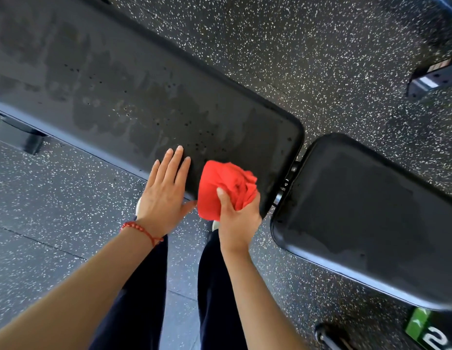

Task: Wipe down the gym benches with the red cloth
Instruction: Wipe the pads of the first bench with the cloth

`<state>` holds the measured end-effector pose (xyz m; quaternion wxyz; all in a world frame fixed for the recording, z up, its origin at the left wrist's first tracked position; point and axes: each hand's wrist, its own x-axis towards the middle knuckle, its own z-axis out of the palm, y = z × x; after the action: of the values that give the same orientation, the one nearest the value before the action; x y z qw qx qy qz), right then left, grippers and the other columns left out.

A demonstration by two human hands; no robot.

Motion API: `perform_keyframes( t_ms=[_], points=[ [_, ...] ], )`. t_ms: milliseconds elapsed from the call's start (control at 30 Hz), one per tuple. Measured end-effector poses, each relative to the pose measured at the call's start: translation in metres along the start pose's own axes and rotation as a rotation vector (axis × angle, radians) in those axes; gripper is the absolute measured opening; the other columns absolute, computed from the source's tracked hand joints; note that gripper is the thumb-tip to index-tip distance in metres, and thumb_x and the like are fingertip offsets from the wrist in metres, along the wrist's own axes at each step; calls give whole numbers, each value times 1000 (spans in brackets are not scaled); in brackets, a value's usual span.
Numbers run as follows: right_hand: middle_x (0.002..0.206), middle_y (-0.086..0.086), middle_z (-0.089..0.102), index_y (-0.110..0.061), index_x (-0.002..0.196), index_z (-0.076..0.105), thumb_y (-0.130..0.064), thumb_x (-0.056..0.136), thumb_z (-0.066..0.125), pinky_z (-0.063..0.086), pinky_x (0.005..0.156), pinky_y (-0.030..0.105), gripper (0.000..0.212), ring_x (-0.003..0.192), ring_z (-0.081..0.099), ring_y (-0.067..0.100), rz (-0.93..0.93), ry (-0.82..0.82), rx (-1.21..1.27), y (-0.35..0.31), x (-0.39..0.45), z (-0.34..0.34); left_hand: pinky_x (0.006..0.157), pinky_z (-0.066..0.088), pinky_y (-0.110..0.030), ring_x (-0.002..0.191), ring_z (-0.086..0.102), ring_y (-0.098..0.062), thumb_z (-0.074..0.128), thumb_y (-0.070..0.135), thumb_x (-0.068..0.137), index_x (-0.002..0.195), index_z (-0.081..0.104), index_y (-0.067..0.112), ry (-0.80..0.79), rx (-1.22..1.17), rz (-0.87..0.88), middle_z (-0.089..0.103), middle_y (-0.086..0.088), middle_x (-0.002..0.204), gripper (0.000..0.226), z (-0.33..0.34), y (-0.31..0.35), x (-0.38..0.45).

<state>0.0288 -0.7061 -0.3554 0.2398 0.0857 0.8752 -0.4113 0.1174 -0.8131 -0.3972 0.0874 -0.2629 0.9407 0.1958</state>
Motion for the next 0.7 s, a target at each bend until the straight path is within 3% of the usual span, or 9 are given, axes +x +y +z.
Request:
perform_keyframes(
  t_ms=[200, 433, 700],
  points=[
    [84, -10, 56, -12, 103, 59, -22, 69, 79, 31, 64, 11, 40, 80, 52, 9, 55, 92, 15, -20, 11, 14, 106, 26, -51, 134, 26, -34, 85, 36, 60, 137, 33, 2, 41, 23, 103, 31, -23, 146, 99, -22, -35, 5],
    [102, 3, 68, -8, 104, 57, -28, 71, 77, 32, 66, 13, 43, 93, 61, 20, -35, 143, 20, -77, 63, 46, 108, 21, -56, 136, 21, -41, 85, 38, 59, 142, 31, 6, -39, 80, 89, 22, -26, 149, 104, -43, -92, 20],
    [76, -14, 55, -14, 96, 55, -26, 72, 77, 33, 61, 14, 34, 75, 52, 6, 63, 109, 46, -46, 10, 49, 106, 23, -59, 134, 23, -46, 87, 39, 56, 139, 38, 2, -61, 76, 84, 24, -30, 146, 103, -43, -98, 25]
  ],
)
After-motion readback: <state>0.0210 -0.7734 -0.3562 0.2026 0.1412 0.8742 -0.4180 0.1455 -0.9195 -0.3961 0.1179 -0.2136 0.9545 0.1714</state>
